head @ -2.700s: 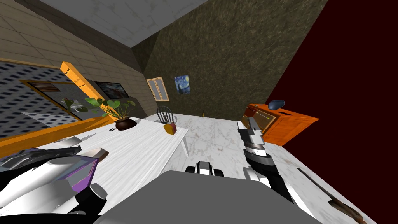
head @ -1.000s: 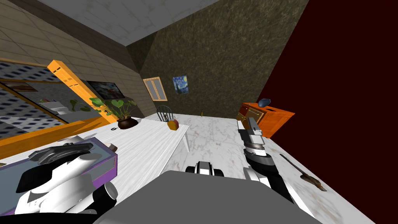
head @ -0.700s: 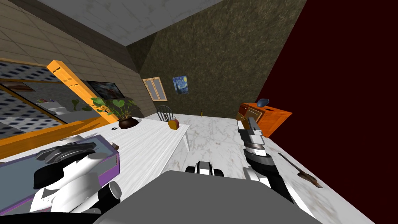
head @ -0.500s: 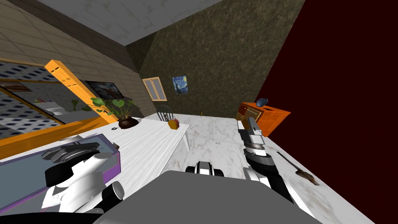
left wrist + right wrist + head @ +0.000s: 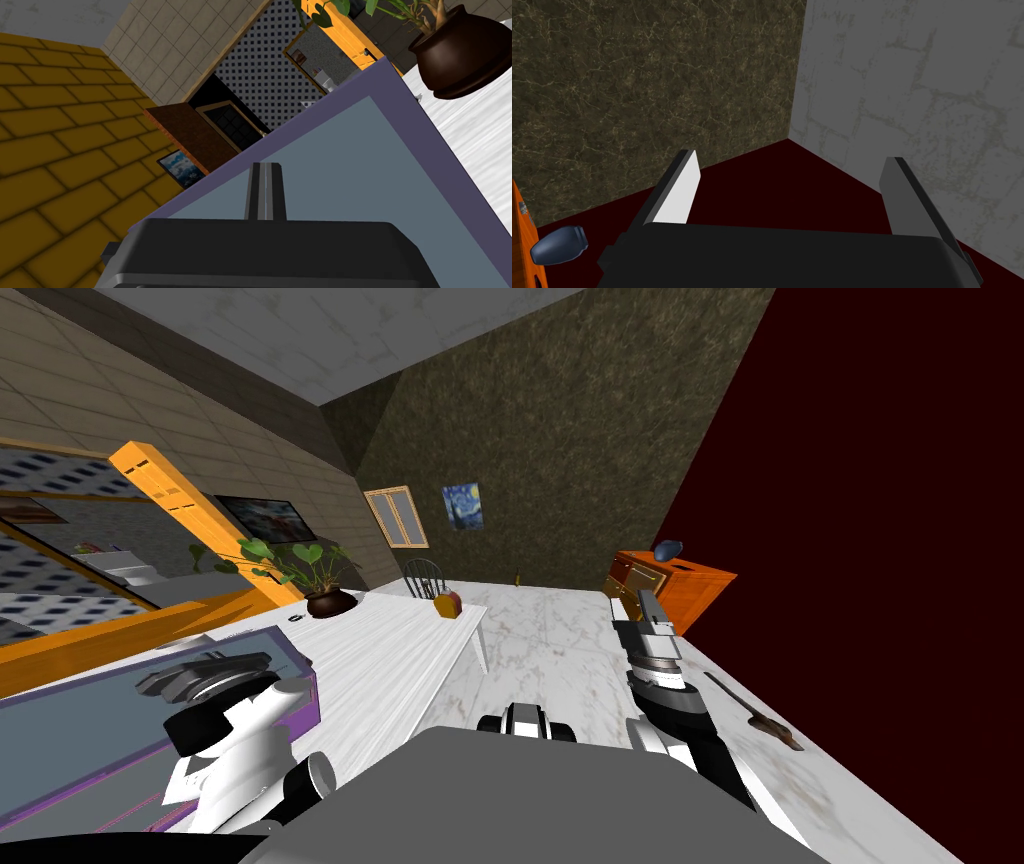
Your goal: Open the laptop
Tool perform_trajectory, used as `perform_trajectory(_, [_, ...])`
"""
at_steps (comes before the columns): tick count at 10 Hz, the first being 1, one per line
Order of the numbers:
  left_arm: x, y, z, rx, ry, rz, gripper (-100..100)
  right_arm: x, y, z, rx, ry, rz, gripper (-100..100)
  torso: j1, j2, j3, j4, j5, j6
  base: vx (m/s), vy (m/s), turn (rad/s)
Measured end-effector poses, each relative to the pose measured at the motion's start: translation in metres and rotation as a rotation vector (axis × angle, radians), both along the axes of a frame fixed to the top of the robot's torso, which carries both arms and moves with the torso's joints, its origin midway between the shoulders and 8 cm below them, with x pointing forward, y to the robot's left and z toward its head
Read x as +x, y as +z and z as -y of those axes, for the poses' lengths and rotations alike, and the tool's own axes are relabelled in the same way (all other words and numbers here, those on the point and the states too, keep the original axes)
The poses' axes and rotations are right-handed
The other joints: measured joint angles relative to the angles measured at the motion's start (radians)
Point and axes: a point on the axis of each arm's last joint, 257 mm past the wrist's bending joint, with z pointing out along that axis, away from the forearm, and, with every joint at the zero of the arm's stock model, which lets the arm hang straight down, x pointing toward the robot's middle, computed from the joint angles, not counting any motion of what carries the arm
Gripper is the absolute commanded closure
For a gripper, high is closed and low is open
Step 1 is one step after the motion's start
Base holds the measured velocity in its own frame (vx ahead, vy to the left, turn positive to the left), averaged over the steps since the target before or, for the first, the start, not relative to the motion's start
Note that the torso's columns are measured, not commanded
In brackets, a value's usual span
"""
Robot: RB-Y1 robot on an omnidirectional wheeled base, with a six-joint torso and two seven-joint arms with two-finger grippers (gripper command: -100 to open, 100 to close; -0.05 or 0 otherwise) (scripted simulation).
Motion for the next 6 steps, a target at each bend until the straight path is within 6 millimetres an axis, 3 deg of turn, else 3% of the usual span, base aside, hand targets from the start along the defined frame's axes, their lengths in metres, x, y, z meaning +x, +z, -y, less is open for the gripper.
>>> perform_trajectory(6, [0.006,0.000,0.031,0.083,0.021,0.049,100,0.000,0.000,0.000,0.000,0.000,0.000,0,-0.001,-0.001,0.000,0.000,0.000,0.000,-0.036,0.006,-0.012])
